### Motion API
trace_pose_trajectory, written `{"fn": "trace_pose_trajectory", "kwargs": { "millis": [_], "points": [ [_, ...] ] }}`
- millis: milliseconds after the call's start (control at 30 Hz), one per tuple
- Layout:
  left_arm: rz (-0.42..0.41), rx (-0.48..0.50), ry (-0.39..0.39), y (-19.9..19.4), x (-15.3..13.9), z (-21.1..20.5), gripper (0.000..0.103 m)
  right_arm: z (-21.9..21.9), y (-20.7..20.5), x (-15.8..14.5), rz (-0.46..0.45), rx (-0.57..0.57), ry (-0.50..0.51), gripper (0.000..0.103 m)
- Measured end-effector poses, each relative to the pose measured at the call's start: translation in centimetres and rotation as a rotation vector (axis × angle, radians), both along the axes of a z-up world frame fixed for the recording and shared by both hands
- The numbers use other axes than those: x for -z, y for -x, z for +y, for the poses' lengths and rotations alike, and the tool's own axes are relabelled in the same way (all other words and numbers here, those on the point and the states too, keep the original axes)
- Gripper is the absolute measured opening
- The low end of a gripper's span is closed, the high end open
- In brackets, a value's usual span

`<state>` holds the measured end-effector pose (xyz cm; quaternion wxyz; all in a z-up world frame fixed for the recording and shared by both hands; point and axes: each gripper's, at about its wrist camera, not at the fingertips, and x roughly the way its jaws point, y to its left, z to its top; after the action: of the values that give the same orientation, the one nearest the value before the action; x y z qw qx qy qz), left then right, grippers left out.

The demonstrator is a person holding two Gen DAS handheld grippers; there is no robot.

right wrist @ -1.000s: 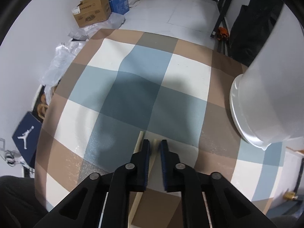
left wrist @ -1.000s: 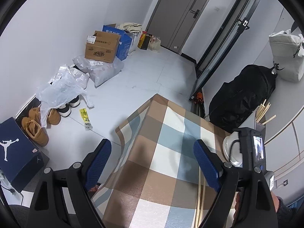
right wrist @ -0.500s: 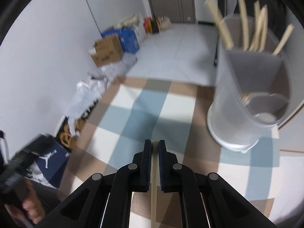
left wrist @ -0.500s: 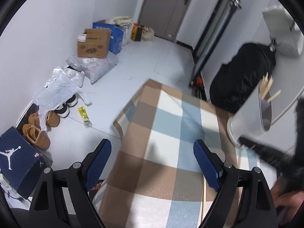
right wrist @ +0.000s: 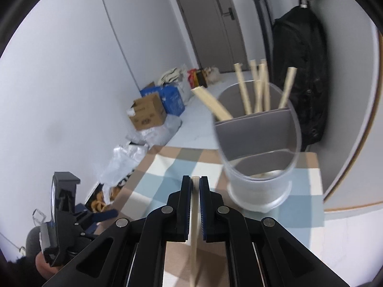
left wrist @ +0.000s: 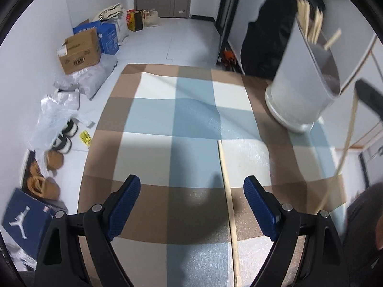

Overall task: Organize utensils
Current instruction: 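Close the right gripper on a chopstick while left grasps the other, then carry both held chopsticks up over the white holder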

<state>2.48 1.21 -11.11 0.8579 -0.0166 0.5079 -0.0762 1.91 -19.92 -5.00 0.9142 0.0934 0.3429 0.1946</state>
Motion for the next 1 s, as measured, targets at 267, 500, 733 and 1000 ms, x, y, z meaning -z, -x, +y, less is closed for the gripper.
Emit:
{"fn": "trace_pose_trajectory", "kwargs": {
  "millis": [267,500,733,1000],
  "points": [
    [0.069,-0.003,-0.066,-1.8,1.0,-1.6,0.085,-3.0,0.6,-0.7,-0.053,0.008,-0.090,0.006],
    [0.118,0.022,-0.134,-3.1,2.2,-3.0,0.076,-5.0,0.8,-1.6,-0.084,0.022,-0.166,0.006],
    [0.147,0.015,-0.109,-4.1,2.1,-3.5,0.050,-5.7,0.7,-2.0,-0.107,0.025,-0.192,0.006],
    [0.144,0.021,-0.084,-5.0,2.0,-3.8,0.006,-5.6,1.1,-2.0,-0.116,0.017,-0.179,0.006]
  ]
}}
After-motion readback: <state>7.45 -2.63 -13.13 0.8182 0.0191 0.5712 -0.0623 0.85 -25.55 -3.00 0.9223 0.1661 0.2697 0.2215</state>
